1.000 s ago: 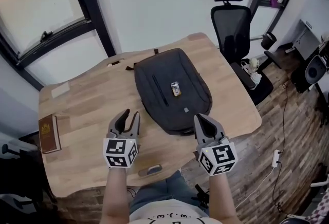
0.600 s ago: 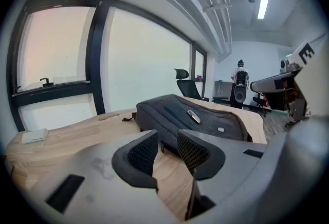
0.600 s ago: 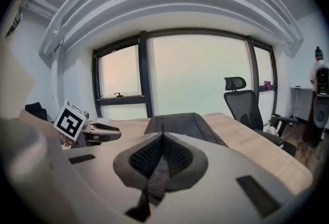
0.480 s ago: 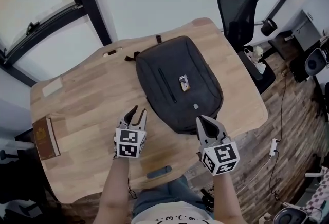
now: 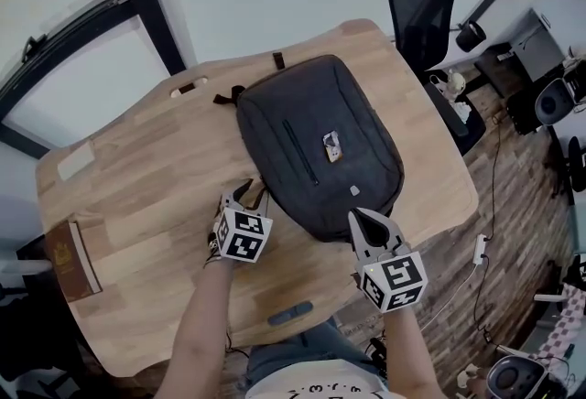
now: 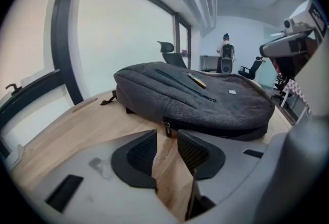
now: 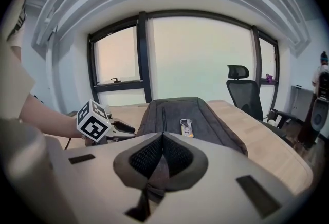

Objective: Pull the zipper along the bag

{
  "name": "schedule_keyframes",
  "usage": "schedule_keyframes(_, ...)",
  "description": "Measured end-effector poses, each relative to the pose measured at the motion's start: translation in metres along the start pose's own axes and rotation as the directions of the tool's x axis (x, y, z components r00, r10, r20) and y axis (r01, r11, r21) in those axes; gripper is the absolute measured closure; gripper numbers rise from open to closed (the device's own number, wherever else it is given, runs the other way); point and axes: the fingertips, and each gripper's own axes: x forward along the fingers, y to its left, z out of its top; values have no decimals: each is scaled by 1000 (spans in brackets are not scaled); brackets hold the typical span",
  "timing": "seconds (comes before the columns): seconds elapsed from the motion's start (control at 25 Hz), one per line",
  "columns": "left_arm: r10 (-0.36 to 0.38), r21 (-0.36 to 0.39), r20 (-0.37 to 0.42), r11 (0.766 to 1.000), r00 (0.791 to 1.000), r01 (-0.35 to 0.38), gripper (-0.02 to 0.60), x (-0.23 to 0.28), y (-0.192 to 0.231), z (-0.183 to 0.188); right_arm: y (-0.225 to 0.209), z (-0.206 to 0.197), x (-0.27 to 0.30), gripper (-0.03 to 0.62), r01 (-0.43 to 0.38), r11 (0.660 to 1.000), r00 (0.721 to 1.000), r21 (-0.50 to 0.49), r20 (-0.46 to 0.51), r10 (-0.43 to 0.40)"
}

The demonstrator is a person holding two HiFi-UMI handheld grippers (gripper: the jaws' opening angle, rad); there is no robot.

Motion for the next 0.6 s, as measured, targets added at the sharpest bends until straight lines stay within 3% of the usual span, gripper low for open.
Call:
schedule_keyframes(0.24,-50,53,-26,997,998,52,461,18,2,-7,-3,1,3,543,11,1000,1000,-27,-24,-12)
schedule_keyframes(0.48,-54,228,-11,972,999,55,462,25,-1,1,-1,-5,4,543,9,999,999,-50,-49,-11)
schedule_keyframes(0.6,-58,264,24,963,998,50,520,23,-5,1,1,-10,6,543,5,999,998,-46,-57,-8)
